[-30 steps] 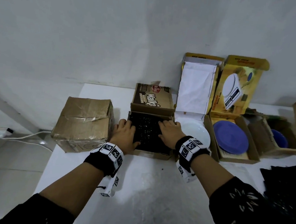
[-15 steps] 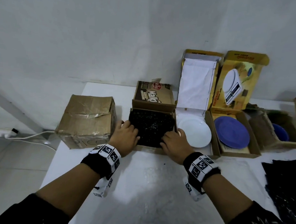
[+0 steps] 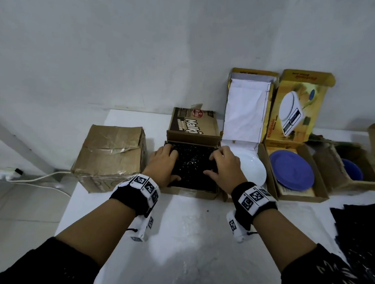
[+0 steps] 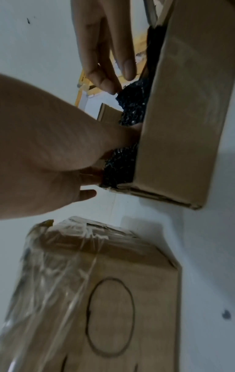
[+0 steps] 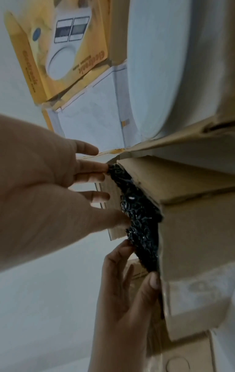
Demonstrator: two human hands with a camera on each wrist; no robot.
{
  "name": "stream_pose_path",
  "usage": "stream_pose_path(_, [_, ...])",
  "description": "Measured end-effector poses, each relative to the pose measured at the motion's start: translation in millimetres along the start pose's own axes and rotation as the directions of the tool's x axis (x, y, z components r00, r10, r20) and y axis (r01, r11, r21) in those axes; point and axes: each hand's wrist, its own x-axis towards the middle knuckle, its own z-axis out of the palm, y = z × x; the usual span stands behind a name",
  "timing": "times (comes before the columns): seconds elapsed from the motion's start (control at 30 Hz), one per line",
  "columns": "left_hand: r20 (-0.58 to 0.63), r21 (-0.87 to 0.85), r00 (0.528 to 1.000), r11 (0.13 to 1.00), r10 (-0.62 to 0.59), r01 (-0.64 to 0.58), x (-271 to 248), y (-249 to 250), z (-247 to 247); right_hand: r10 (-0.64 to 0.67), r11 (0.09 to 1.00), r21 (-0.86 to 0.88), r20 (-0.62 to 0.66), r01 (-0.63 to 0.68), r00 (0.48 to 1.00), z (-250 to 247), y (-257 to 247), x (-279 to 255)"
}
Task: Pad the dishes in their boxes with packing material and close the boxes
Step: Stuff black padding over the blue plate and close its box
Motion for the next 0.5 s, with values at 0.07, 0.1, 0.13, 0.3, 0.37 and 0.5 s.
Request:
stream_pose_path(0.07, [0.092,-0.016,0.995,0.999,-0.030,0.031,10.3,1.0,1.3,0.017,0.996,-0.092,0.145,-0.004,0.989,-0.8,0.4,11.6])
stream_pose_path(0.1, [0.134,0.015,0.990,0.999,-0.040,0.038,14.0,1.5,2.9,0.023,0.987,-0.161,0.215,0.012,0.976,-0.5,0.8,16.5])
stream_pose_path(0.13, [0.158,0.055,0.986,0.998,-0.050,0.042,16.8,1.2,4.9,0.015,0.976,-0.215,0.261,0.044,0.965,0.4,2.1,20.8])
stream_pose_path(0.3, [0.189,0.194,0.979,0.980,-0.072,0.034,21.3,1.5,12.7,-0.052,0.927,-0.326,0.379,0.185,0.924,4.1,10.9,29.2])
stream_pose_path(0.37, [0.196,0.234,0.979,0.972,-0.062,0.015,21.3,1.6,12.5,-0.061,0.903,-0.366,0.407,0.224,0.911,5.6,13.0,29.2])
stream_pose_path(0.5, [0.189,0.198,0.981,0.980,-0.044,0.006,23.4,-0.3,3.8,-0.095,0.946,-0.254,0.380,0.203,0.920,-2.8,14.1,28.9])
